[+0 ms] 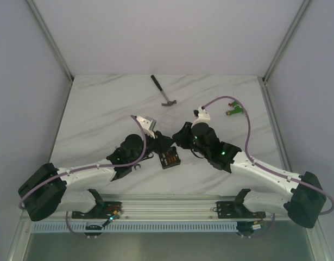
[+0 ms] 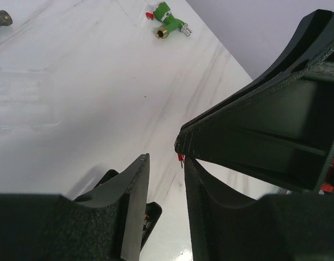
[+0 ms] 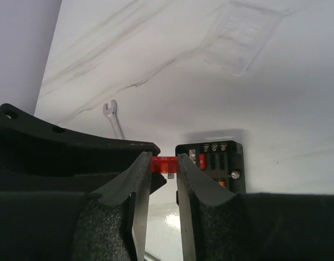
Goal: Snap on the fuse box
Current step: Pick up the fuse from the center of the board.
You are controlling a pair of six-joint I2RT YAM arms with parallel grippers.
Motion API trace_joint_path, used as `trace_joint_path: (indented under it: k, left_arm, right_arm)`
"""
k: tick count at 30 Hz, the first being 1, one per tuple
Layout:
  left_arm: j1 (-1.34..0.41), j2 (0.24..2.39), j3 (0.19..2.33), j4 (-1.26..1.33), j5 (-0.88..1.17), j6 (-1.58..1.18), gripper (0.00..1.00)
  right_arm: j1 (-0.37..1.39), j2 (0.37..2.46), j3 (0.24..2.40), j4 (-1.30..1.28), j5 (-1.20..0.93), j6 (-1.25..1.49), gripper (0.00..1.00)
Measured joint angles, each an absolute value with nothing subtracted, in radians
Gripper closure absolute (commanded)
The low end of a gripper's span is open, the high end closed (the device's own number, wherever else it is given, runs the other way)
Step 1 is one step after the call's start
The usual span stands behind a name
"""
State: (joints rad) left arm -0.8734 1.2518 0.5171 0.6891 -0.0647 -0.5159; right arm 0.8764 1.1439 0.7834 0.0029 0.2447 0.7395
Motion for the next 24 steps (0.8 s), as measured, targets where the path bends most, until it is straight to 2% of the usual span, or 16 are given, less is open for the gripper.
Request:
trace_joint_path:
  k: [3, 11, 17, 24]
  left_arm:
    - [-0.876, 1.257, 0.517, 0.689, -0.065, -0.511, 0.66]
    - [-0.885, 1.26, 0.524, 0.696, -0.064, -0.5, 0.99]
    - [-0.885, 1.254, 0.524, 0.693, -0.063, -0.487, 1.0]
    - [-0.867, 1.169, 0.519, 0.661, -0.029, -0.403, 1.0]
  right_arm:
    - [0.884, 1.141, 0.778, 0.014, 0.245, 0.745, 0.83]
    - [0.89, 1.14, 0.778, 0.028, 0.251, 0.751, 0.8]
    - [0.89, 1.134, 0.77, 0.039, 0.249, 0.742, 0.63]
    - [0.876, 1.037, 0.767, 0.037, 0.157, 0.582, 0.54]
